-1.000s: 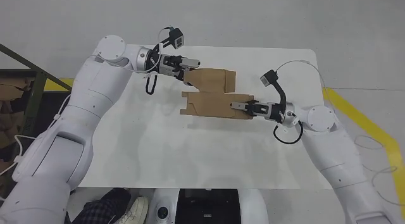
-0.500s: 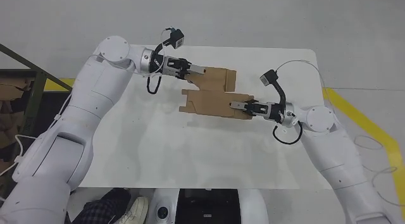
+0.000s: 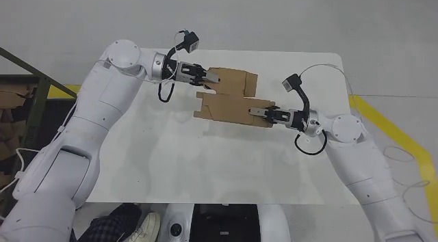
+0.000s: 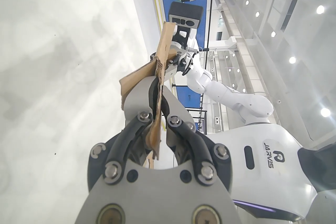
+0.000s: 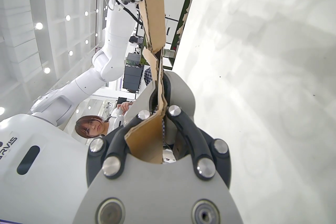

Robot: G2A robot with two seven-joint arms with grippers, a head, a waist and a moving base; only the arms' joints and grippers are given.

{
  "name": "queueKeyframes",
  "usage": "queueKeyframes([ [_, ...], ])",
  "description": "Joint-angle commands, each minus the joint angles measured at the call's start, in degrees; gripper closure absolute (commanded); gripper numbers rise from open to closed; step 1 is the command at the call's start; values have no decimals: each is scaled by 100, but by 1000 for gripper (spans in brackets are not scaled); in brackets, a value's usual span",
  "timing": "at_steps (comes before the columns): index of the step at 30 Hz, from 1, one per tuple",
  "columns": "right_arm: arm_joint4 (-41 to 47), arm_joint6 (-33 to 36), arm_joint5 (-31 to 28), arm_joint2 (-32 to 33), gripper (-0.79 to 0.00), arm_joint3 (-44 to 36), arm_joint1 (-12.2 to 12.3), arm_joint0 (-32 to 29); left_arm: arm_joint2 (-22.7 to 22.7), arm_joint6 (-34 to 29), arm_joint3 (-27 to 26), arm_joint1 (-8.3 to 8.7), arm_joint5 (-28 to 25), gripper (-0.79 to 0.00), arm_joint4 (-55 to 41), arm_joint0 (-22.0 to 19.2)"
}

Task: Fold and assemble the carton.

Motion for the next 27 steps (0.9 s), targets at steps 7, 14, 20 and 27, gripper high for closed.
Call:
queueKeyframes([
  [7,-246,-192,-49,106,-785,90,30,6,-87,-97,-49,1,30,0,-169,35],
  [14,-1057,-697,-392,422,-785,132,118,-65,-201,-318,-50,10,51,0,-435,69],
  [20,-543,-513,-651,722,-785,-45,178,-99,-206,-377,-77,5,79,0,-459,113],
  [27,532,88,-696,668,-785,-258,169,-39,-169,-475,-58,-24,106,0,-555,155],
])
